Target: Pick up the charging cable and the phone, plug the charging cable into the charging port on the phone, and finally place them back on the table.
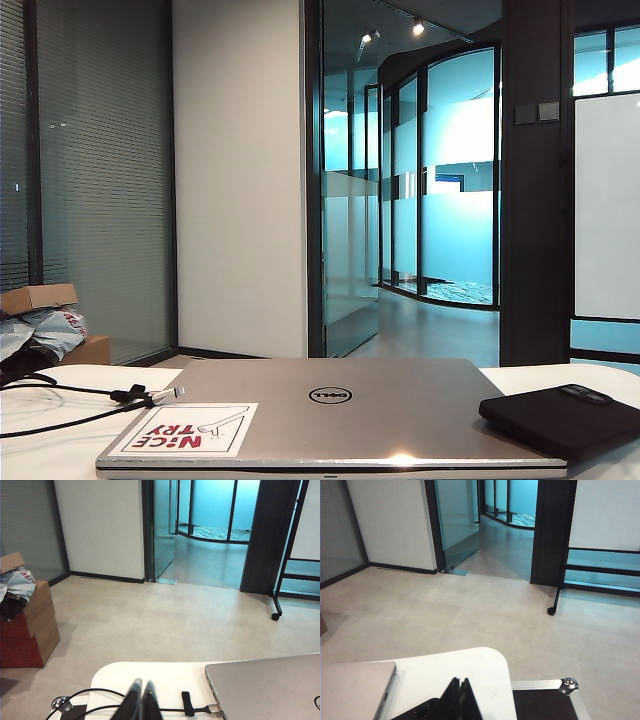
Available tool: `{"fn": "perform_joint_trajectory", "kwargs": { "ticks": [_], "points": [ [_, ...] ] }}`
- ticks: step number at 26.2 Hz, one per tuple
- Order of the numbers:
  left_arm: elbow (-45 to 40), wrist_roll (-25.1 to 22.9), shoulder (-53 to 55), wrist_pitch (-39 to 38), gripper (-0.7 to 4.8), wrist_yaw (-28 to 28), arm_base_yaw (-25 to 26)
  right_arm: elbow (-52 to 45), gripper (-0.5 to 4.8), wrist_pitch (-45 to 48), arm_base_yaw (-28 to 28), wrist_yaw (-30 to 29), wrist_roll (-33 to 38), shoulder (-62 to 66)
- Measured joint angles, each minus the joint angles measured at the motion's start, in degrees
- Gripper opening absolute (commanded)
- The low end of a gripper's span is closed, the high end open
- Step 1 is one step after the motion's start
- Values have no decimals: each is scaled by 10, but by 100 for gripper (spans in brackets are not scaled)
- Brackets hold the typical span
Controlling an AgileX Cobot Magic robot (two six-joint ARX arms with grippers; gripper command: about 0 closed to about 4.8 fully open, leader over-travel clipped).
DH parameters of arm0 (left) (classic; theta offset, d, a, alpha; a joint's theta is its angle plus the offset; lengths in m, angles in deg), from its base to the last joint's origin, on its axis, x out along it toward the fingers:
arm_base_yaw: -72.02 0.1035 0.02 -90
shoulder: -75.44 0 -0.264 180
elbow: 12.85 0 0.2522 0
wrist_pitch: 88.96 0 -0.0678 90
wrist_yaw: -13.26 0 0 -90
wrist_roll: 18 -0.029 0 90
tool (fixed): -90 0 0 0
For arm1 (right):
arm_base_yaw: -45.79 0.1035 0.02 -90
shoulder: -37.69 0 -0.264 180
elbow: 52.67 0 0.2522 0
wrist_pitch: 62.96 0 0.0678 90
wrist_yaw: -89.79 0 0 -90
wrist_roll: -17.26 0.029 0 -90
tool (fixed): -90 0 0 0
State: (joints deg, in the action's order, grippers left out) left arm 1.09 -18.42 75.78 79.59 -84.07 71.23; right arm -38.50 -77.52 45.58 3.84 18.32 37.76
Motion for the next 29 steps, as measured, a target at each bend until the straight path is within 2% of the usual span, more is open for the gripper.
{"fn": "perform_joint_trajectory", "kwargs": {
  "ticks": [9, 15, 18, 24, 29],
  "points": [
    [0, 0, 0, 0, -6, 0, 0, 0, -5, 0, 0, 0, -24, 0],
    [0, 48, 0, 1, -6, 0, 0, 3, -5, 1, 0, 0, 0, 0],
    [26, 91, 0, -2, -5, 0, 0, 54, -5, -9, 0, 5, 18, 2],
    [64, 95, 2, 13, -6, 0, 0, 104, -5, -18, 0, 9, 20, 7],
    [109, 99, 41, 20, -6, 0, 0, 169, -5, -17, 0, -2, 20, 87]
  ]
}}
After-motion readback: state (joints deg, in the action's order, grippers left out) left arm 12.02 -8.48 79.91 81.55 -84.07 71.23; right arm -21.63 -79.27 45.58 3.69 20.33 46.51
